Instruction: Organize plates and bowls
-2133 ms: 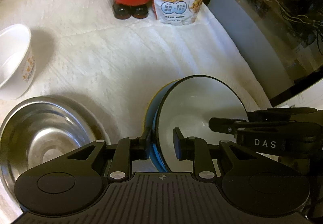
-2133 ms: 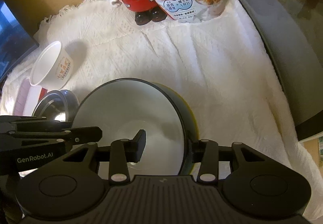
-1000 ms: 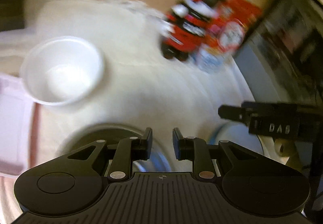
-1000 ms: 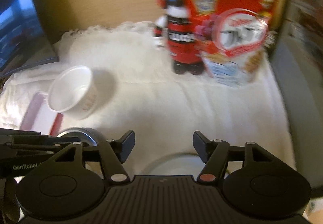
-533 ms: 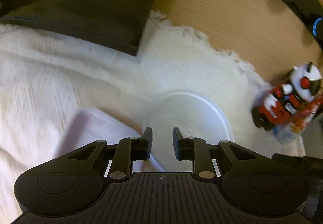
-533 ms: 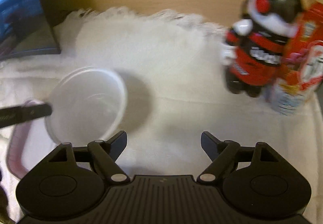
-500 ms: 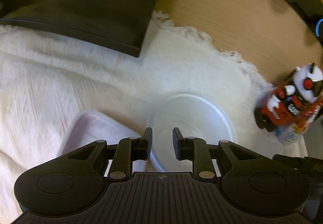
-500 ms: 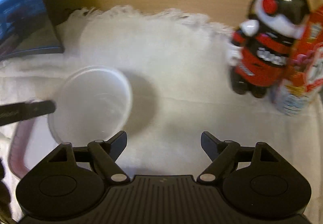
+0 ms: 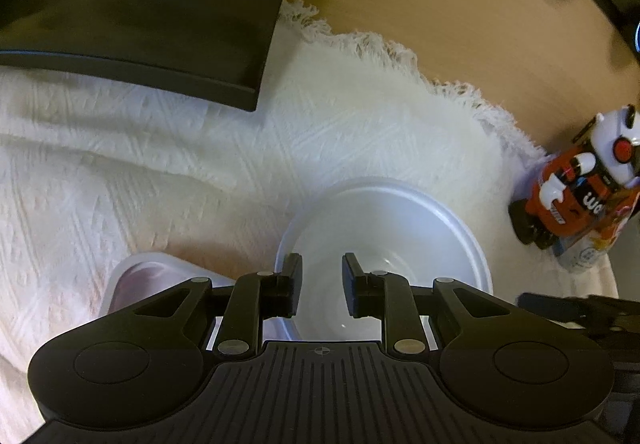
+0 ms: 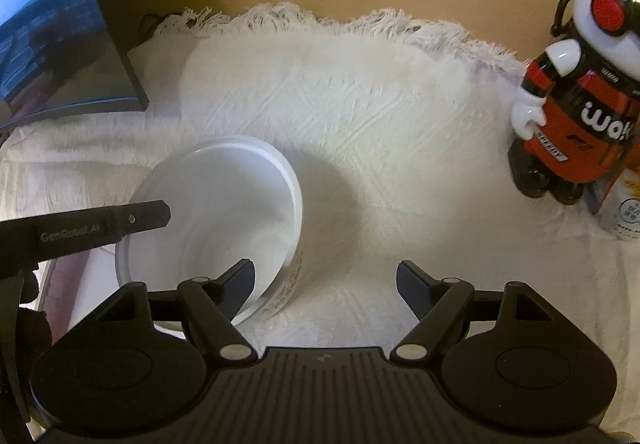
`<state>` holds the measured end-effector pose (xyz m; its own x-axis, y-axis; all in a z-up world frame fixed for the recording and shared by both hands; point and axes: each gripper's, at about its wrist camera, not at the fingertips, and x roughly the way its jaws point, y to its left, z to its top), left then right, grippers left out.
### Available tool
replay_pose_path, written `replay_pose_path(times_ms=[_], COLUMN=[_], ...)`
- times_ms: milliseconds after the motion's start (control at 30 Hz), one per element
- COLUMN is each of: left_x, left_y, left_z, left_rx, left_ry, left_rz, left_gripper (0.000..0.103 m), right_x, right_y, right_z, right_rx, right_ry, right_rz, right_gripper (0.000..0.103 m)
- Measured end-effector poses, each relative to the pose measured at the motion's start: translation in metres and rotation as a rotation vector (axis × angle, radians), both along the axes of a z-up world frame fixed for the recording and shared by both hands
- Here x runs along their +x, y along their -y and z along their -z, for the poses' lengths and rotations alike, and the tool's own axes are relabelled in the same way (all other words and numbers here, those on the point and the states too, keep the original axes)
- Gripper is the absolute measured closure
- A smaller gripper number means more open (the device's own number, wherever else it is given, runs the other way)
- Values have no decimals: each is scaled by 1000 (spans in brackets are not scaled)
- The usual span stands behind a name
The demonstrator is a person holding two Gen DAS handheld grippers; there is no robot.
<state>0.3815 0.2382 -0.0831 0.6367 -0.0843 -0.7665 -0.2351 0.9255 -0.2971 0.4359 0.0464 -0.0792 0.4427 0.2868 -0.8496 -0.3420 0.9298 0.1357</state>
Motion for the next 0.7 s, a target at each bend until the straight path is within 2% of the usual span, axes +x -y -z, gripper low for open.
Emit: replay_pose_path(times_ms=[133, 200, 267, 333, 467, 567, 667, 700], left_x=[-13, -17, -13, -7, 0, 4, 9, 8], left_y=[-5, -6, -3, 2, 7, 4, -3, 0], left_z=[-17, -24, -24, -17, 0, 16, 28, 26], left_rx=[-41, -24, 43, 110, 155, 110, -41, -48], left_ry=[114, 154, 135, 76, -14, -61, -97, -101], left_rz=[6, 11, 24, 30, 46, 44, 41, 32], left_gripper=[79, 79, 79, 79, 76, 78, 80, 80], right_x=[4, 6, 9, 11, 14, 15, 16, 14], right_y=[-1, -2, -1, 0, 1, 0, -4, -3], right_z=[8, 13, 17, 21, 26, 33, 41, 41], right_rx=[6, 1, -3, -3, 9, 31, 70, 91], right_ry=[-35, -47, -58, -72, -103, -144, -203, -217], right_rz=[-10, -12, -13, -8, -10, -26, -42, -46], right_gripper=[42, 46, 51, 55, 62, 71, 83, 83])
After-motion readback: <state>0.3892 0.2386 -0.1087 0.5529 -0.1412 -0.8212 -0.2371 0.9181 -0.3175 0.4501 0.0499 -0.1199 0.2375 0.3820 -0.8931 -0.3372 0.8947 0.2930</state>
